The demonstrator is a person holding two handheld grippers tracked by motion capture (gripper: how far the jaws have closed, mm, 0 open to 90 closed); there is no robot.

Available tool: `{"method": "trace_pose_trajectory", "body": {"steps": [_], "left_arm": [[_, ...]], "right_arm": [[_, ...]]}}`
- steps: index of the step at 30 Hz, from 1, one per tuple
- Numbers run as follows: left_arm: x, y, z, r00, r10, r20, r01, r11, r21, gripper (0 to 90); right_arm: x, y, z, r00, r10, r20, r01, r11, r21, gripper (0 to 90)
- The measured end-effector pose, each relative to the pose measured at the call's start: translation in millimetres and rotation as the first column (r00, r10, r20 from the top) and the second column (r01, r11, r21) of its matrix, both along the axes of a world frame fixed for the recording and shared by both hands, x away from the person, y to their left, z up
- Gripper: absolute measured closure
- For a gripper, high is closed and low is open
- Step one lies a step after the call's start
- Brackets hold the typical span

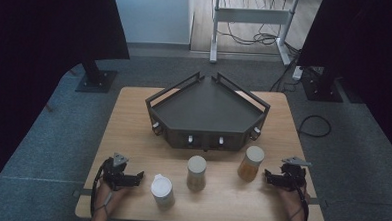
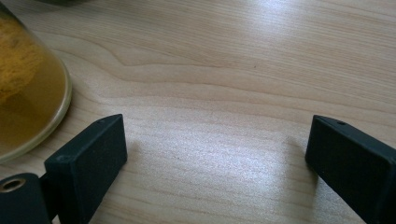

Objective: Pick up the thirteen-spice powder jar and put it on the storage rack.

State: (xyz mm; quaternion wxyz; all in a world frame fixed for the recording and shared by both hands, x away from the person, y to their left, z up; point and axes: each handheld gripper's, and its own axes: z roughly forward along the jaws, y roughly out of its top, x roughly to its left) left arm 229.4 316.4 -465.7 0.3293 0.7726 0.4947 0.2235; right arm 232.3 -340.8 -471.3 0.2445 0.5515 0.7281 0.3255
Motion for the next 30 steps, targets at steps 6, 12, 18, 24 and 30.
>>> {"method": "trace_pose_trajectory", "body": {"steps": [6, 12, 18, 24, 30], "left_arm": [[-1.7, 0.1, -0.4, 0.9999, 0.01, 0.005, -0.01, 0.9999, -0.003, 1.9], [-2.2, -0.4, -0.4, 0.9999, 0.015, 0.005, -0.015, 0.9999, -0.003, 1.9], [-3.6, 1.4, -0.8, 0.9997, 0.02, 0.01, -0.02, 0.9997, -0.012, 3.5], [-9.0, 8.1, -2.3, 0.9986, 0.024, 0.048, -0.022, 0.9986, -0.048, 5.2], [-19.2, 10.1, -0.5, 0.9927, 0.021, 0.119, -0.012, 0.9969, -0.078, 5.4]], "right_arm": [[-0.4, -0.1, -0.2, 1.0, 0.005, 0.001, -0.005, 1.0, -0.001, 4.5], [-0.5, -0.3, -0.2, 1.0, 0.009, 0.001, -0.009, 1.0, -0.001, 4.6], [-0.4, -0.4, -0.2, 0.9999, 0.012, 0.001, -0.012, 1.0, -0.001, 4.5], [-0.4, -0.5, -0.2, 0.9999, 0.012, 0.001, -0.012, 1.0, -0.001, 4.5], [-0.3, -0.5, -0.1, 0.9999, 0.012, 0.0, -0.012, 1.0, -0.001, 4.4]]}}
